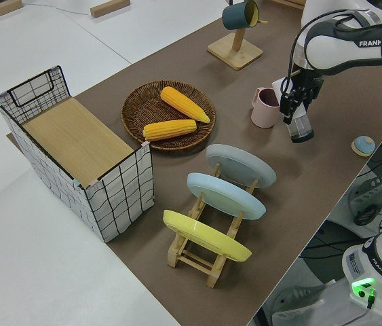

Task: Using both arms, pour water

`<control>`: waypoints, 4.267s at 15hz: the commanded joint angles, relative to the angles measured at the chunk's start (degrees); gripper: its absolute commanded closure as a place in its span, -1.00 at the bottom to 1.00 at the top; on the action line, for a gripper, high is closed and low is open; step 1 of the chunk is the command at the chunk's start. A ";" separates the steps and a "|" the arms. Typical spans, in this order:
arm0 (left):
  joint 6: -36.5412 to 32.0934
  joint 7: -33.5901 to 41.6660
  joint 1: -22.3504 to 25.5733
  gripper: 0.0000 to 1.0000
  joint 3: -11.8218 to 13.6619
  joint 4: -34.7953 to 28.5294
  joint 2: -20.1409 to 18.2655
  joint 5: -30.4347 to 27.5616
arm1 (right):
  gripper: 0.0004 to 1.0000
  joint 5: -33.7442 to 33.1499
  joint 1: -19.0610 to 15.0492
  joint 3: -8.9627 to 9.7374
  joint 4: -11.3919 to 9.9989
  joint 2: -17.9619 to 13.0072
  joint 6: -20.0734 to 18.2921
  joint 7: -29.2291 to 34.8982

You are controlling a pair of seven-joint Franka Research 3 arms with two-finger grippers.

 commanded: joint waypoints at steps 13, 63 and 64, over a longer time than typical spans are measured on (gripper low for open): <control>11.66 -3.66 4.67 1.00 5.61 -0.29 -6.86 5.99 | -0.98 1.23 -0.52 0.22 0.14 -0.34 -0.26 -0.50; 26.52 62.86 44.40 1.00 5.26 44.98 30.66 -42.96 | -0.98 1.23 -0.52 0.22 0.14 -0.34 -0.26 -0.50; 26.52 63.21 44.31 1.00 5.26 44.98 31.54 -42.96 | -0.98 1.23 -0.52 0.22 0.06 -0.34 -0.26 -0.50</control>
